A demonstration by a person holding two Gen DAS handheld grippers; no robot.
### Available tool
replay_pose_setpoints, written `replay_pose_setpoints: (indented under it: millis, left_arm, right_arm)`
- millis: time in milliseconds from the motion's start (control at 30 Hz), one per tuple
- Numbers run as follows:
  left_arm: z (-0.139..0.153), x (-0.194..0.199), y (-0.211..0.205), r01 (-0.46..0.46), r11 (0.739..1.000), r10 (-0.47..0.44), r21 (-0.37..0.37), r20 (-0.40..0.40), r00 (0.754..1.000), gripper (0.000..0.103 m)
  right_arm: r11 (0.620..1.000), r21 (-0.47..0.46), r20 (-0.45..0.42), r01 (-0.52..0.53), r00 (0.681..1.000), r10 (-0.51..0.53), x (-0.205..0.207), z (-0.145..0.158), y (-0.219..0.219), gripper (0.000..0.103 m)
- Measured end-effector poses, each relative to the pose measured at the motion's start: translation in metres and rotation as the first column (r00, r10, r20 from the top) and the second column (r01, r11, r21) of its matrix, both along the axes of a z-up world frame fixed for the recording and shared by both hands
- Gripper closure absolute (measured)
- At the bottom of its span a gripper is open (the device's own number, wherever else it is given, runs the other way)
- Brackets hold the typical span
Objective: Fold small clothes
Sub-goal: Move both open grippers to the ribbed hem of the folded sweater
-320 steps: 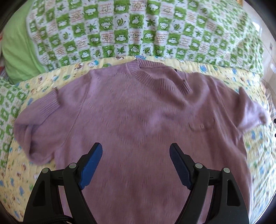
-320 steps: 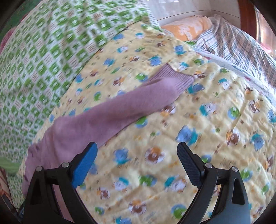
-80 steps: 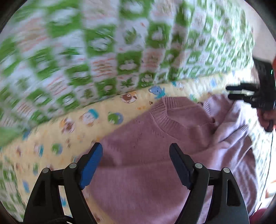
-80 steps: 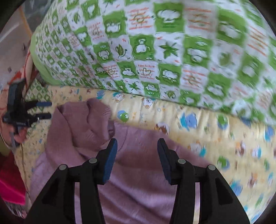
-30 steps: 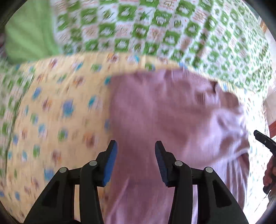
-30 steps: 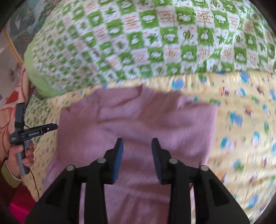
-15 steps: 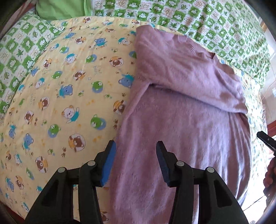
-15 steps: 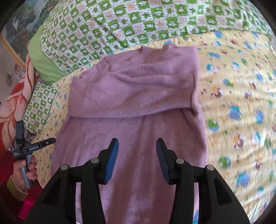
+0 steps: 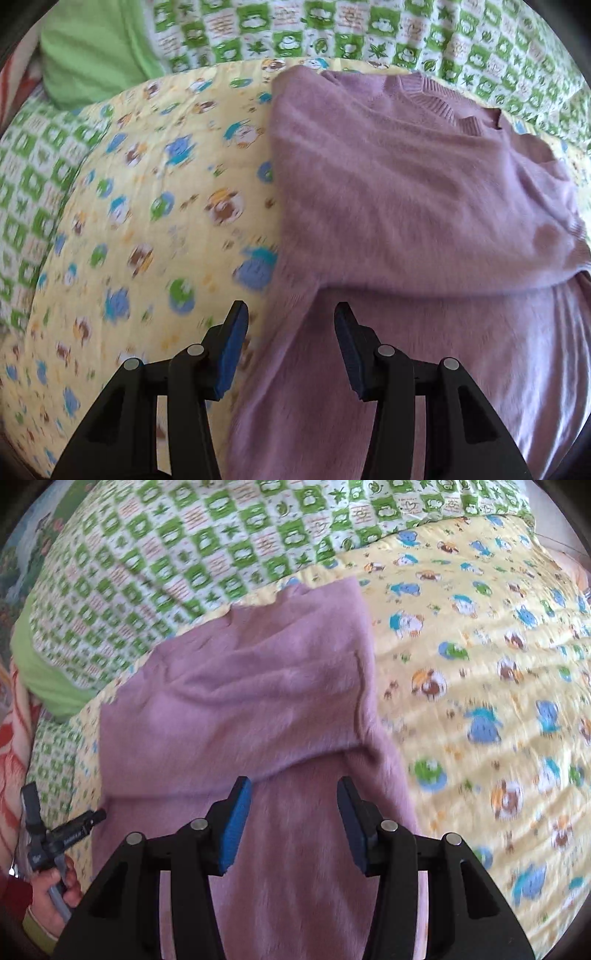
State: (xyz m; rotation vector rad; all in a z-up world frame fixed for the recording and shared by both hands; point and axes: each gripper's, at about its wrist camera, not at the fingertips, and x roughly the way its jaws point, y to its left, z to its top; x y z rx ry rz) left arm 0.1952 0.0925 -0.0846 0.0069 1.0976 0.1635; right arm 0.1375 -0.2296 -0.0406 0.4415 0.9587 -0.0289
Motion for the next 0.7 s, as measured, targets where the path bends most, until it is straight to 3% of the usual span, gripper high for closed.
replay_pose_setpoints:
  millis: [67, 133, 200, 300, 400, 533, 700]
  left_arm:
    - [-0.004, 0.013, 0.0, -0.01, 0.999, 0.01, 0.04, 0.002, 1.0, 0.054]
    - [-0.006, 0.02, 0.007, -0.047, 0.997, 0.047, 0.059, 0.007, 0.999, 0.052]
    - [-0.01, 0.025, 0.027, -0.129, 0.991, 0.129, 0.025, -0.001, 0.992, 0.051]
    - [-0.017, 0.025, 0.06, -0.231, 0.968, 0.231, -0.099, -0.01, 0.973, 0.047]
    - [-0.021, 0.021, 0.081, -0.286, 0.936, 0.289, -0.205, -0.017, 0.957, 0.044]
    - [-0.019, 0.021, 0.077, -0.256, 0.949, 0.255, -0.185, -0.033, 0.966, 0.043]
    - [0.001, -0.004, 0.066, -0.171, 0.967, 0.167, -0.191, -0.034, 0.985, 0.045]
  right_arm:
    - [0.998, -0.053, -0.003, 0.024, 1.0, -0.024, 0.018, -0.002, -0.003, 0.052]
    - [0.999, -0.044, 0.014, 0.008, 1.0, -0.008, 0.034, -0.002, -0.002, 0.052]
    - [0.999, -0.019, 0.029, -0.029, 0.999, 0.03, 0.046, -0.004, 0.002, 0.052]
    - [0.994, 0.025, 0.019, -0.11, 0.994, 0.11, 0.059, -0.014, 0.012, 0.052]
    - [0.989, -0.05, -0.099, -0.136, 0.987, 0.13, 0.07, -0.038, 0.016, 0.052]
    - [0.994, -0.047, -0.071, -0.102, 0.993, 0.099, 0.069, -0.036, 0.01, 0.053]
    - [0.993, -0.007, -0.014, -0.122, 0.992, 0.122, 0.04, -0.005, 0.009, 0.051]
